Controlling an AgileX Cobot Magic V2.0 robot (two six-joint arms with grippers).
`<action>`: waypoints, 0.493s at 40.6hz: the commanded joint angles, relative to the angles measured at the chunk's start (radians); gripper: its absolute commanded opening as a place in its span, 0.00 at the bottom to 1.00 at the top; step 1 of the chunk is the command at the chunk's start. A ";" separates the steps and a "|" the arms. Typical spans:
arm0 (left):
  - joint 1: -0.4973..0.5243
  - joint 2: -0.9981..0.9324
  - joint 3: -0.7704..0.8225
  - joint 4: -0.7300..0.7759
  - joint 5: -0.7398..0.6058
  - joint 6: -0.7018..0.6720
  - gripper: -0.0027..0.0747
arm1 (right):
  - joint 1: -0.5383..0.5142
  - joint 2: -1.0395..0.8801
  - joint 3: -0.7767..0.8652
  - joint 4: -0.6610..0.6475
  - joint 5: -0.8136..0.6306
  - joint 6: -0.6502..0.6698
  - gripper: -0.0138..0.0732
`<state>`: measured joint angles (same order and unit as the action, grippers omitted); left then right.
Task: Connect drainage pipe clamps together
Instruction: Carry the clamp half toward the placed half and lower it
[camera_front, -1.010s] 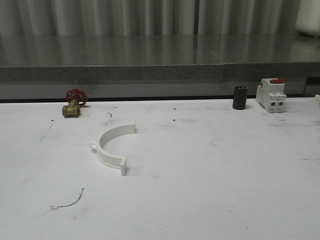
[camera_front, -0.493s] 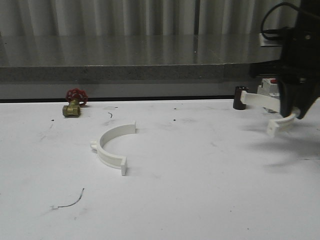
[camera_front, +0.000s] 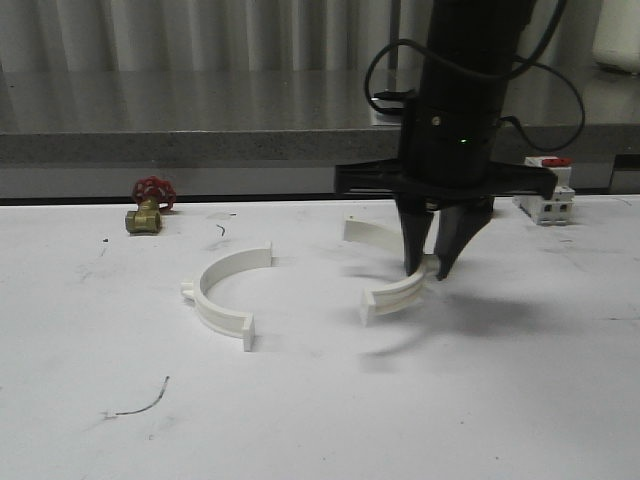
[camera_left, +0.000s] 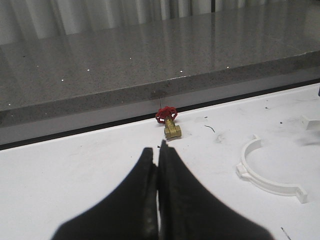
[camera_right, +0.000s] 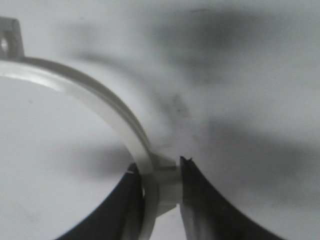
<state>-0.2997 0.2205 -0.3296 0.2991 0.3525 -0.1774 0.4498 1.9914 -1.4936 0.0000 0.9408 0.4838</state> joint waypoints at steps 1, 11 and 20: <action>0.002 0.009 -0.029 0.007 -0.081 0.001 0.01 | 0.024 -0.034 -0.051 -0.012 -0.032 0.031 0.29; 0.002 0.009 -0.029 0.007 -0.081 0.001 0.01 | 0.070 0.032 -0.138 -0.012 -0.022 0.061 0.29; 0.002 0.009 -0.029 0.007 -0.081 0.001 0.01 | 0.082 0.074 -0.201 0.000 -0.005 0.076 0.29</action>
<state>-0.2997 0.2205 -0.3296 0.2991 0.3525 -0.1774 0.5288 2.1085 -1.6490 0.0000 0.9381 0.5538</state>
